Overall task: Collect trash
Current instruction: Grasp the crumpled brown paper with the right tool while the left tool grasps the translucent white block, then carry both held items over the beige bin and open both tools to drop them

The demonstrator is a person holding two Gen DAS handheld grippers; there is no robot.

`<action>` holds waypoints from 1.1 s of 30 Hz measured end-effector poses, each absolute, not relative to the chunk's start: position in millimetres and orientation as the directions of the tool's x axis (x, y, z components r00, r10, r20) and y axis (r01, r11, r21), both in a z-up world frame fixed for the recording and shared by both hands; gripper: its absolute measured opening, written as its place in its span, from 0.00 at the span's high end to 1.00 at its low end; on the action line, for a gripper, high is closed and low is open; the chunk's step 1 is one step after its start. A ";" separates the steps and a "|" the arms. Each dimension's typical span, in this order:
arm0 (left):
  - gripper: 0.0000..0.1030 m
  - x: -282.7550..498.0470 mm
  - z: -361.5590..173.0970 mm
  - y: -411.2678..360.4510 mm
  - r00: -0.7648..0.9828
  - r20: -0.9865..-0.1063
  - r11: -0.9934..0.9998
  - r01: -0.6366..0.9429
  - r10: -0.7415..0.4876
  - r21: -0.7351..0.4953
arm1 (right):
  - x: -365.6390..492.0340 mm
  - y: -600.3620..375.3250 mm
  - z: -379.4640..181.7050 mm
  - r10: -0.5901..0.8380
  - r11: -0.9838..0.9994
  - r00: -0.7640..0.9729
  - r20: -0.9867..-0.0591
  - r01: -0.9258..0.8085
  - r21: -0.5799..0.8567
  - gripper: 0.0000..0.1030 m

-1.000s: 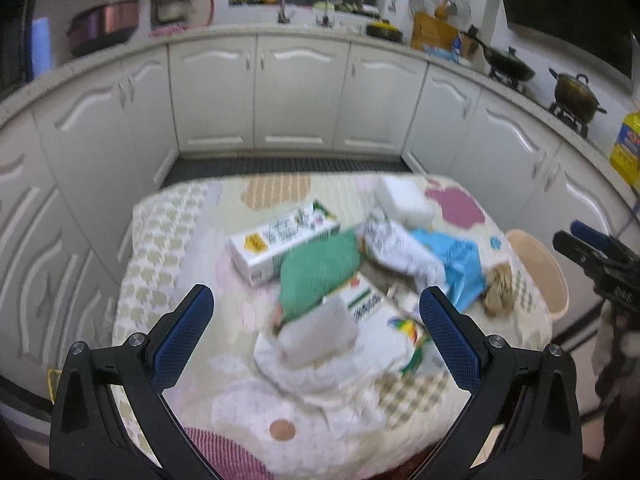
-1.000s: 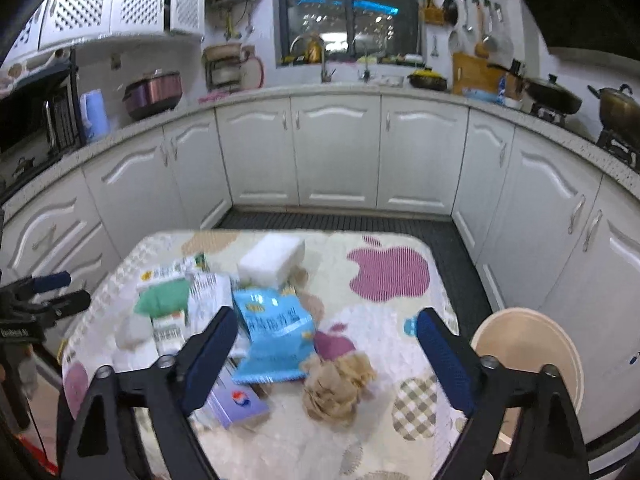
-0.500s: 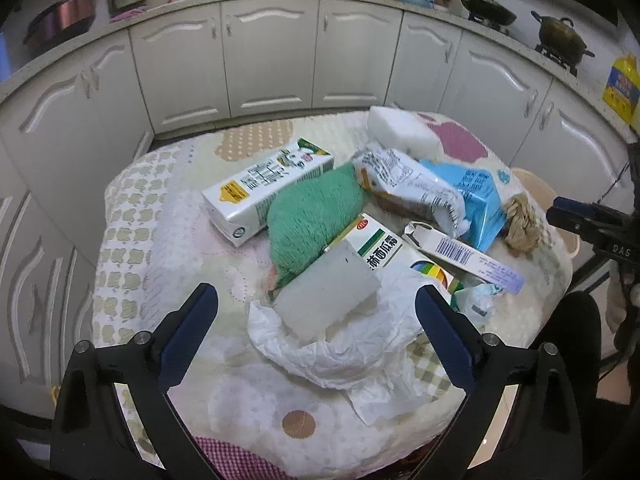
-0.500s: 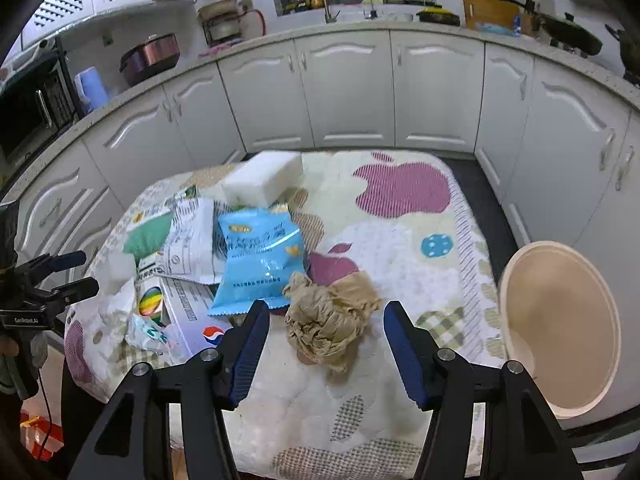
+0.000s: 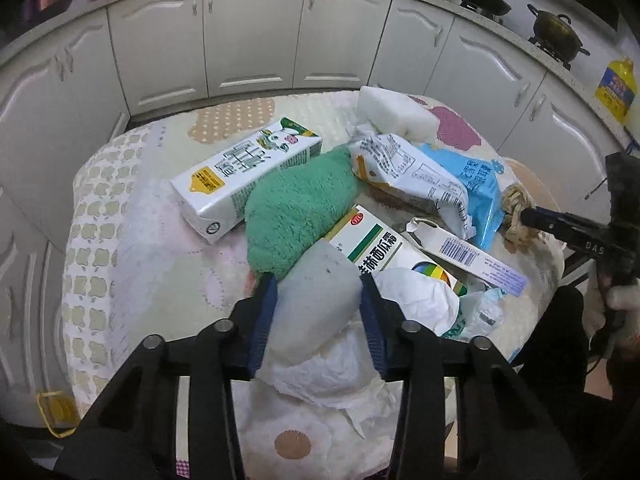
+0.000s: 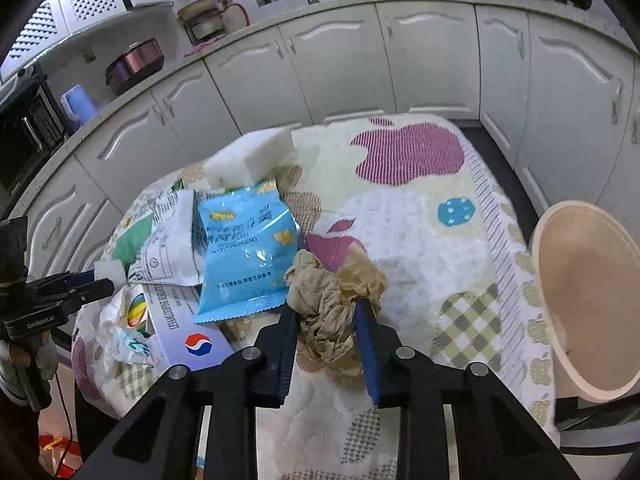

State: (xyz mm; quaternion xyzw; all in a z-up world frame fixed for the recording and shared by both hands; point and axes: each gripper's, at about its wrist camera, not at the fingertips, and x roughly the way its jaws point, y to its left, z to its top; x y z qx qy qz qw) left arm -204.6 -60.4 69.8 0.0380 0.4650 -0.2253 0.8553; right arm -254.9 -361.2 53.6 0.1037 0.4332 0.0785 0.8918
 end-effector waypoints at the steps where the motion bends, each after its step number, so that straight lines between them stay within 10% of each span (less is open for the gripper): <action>1: 0.66 -206.2 73.1 -59.1 0.472 -0.810 0.896 0.420 -0.350 -0.143 | -257.0 -362.9 57.9 0.231 0.966 0.621 -0.749 -0.052 0.254 0.74; 33: 0.67 -238.3 175.8 -198.3 0.448 -0.686 0.754 0.616 -0.573 -0.228 | -316.8 -447.6 115.1 0.052 0.971 0.763 -0.644 0.110 0.210 0.74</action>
